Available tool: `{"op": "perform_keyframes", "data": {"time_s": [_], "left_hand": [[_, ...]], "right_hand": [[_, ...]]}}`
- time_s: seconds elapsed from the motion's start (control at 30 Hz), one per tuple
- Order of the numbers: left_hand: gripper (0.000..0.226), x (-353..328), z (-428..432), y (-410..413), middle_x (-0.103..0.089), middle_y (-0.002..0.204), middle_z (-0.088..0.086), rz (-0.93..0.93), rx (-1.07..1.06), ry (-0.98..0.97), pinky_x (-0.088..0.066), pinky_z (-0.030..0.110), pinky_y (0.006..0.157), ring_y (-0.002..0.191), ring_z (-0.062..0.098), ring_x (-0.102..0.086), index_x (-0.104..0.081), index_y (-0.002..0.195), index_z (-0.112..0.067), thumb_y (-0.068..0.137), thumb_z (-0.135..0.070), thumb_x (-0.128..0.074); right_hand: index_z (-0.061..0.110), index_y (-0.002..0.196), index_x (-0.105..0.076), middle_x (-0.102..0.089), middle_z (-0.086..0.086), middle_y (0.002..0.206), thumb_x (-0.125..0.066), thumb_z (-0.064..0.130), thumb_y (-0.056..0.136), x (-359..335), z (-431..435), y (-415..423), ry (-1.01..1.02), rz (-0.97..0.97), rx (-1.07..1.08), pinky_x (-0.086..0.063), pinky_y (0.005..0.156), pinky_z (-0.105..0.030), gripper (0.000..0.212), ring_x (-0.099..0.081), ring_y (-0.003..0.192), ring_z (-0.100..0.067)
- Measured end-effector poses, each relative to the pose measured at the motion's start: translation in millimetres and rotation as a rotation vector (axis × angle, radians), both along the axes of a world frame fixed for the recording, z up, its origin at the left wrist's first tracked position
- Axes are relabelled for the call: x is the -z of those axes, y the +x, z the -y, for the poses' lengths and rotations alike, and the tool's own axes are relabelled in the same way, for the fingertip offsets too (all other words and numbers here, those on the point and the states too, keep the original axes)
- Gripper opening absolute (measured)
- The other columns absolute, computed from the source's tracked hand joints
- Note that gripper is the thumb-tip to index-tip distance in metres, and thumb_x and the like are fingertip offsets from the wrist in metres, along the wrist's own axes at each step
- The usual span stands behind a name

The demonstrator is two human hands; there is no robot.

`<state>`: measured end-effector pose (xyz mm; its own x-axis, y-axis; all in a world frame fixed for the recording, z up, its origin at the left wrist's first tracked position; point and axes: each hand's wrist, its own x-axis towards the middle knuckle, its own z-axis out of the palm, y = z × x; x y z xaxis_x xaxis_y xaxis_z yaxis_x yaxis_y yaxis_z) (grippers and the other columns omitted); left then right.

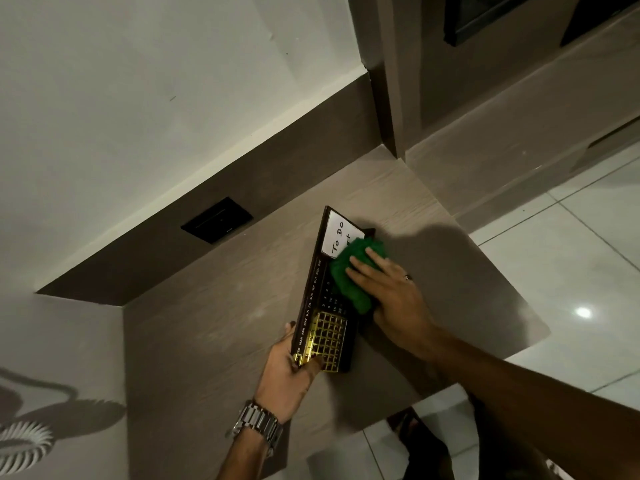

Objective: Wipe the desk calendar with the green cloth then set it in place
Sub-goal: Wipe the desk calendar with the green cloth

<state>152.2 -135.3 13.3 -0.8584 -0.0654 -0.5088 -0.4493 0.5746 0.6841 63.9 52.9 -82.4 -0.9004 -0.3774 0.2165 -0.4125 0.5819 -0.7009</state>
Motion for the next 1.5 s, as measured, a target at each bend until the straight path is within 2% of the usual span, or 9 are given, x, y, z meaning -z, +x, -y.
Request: {"op": "perform_keyframes", "data": {"time_s": [0.13,0.33,0.43,0.6,0.77,1.07,1.3,1.4,1.5], "left_hand": [[0.031,1,4,-1,-0.061,0.077,-0.001,-0.024,-0.013,0.040,-0.046,0.014,0.052,0.053,0.000,-0.057,-0.063,0.085,-0.029,0.087,0.002,-0.065],[0.035,5,7,-1,-0.065,0.069,-0.002,-0.048,-0.008,0.022,-0.047,0.012,0.053,0.056,0.004,-0.060,-0.065,0.077,-0.026,0.083,0.008,-0.066],[0.033,6,6,-2,-0.067,0.085,0.006,0.008,-0.050,-0.016,-0.058,0.037,0.074,0.075,0.028,-0.059,-0.062,0.086,-0.030,0.086,0.003,-0.066],[0.035,8,5,-3,-0.062,0.081,-0.005,0.001,-0.037,-0.010,-0.042,0.013,0.050,0.062,0.006,-0.055,-0.060,0.090,-0.035,0.085,-0.002,-0.068],[0.042,12,6,-2,-0.072,0.080,-0.001,-0.148,-0.027,-0.066,-0.056,0.032,0.060,0.070,0.011,-0.068,-0.067,0.088,-0.022,0.076,0.019,-0.062],[0.033,0,-5,-6,-0.057,0.122,0.038,0.010,-0.038,0.023,-0.035,0.077,0.093,0.110,0.068,-0.045,-0.059,0.115,-0.022,0.087,-0.005,-0.066],[0.041,2,-2,-2,-0.071,0.062,-0.008,-0.041,-0.078,-0.054,-0.048,0.012,0.053,0.059,0.006,-0.065,-0.060,0.075,-0.027,0.081,0.013,-0.067],[0.033,-3,-6,-5,-0.070,0.101,0.018,-0.006,-0.057,-0.032,-0.056,0.052,0.084,0.089,0.031,-0.067,-0.063,0.101,-0.025,0.085,0.003,-0.066],[0.039,-1,-4,-8,-0.051,0.129,0.041,0.035,-0.065,-0.019,-0.027,0.080,0.099,0.118,0.068,-0.039,-0.054,0.126,-0.006,0.089,-0.004,-0.064]], "right_hand": [[0.015,0.139,-0.051,-0.045,-0.004,0.147,-0.069,-0.009,0.061,-1,20,44,-0.019,-0.061,-0.154,-0.036,0.104,-0.058,0.083,-0.030,0.141,-0.029],[0.017,0.135,-0.055,-0.048,-0.001,0.145,-0.082,0.012,0.066,-17,19,39,0.050,-0.327,-0.503,-0.032,0.110,-0.048,0.074,-0.031,0.141,-0.029],[0.014,0.126,-0.064,-0.056,-0.005,0.137,-0.082,-0.003,0.060,-34,14,-2,0.077,-0.314,-0.313,-0.037,0.104,-0.056,0.070,-0.041,0.134,-0.036],[0.018,0.120,-0.068,-0.060,-0.001,0.133,-0.083,0.002,0.059,-49,22,-7,0.116,-0.266,-0.207,-0.039,0.101,-0.053,0.065,-0.044,0.132,-0.036],[0.032,0.118,-0.066,-0.056,0.011,0.134,-0.086,0.029,0.065,-43,36,40,0.167,-0.427,-0.514,-0.040,0.097,-0.044,0.056,-0.043,0.126,-0.027],[0.033,0.111,-0.067,-0.064,0.011,0.121,-0.072,0.035,0.073,-87,30,-48,0.432,-0.270,-0.164,-0.024,0.083,-0.038,0.038,-0.038,0.106,-0.022],[0.022,0.109,-0.066,-0.065,-0.002,0.110,-0.063,0.030,0.084,-90,52,19,0.358,-0.207,-0.505,-0.042,0.079,-0.037,0.026,-0.046,0.105,-0.024],[0.024,0.129,-0.056,-0.059,0.005,0.131,-0.065,0.023,0.083,-75,38,-7,0.207,-0.118,-0.381,-0.042,0.089,-0.040,0.047,-0.040,0.115,-0.021],[0.020,0.138,-0.052,-0.051,0.004,0.143,-0.071,0.012,0.076,-54,22,-16,0.108,-0.089,-0.150,-0.046,0.087,-0.044,0.066,-0.046,0.112,-0.026]]}}
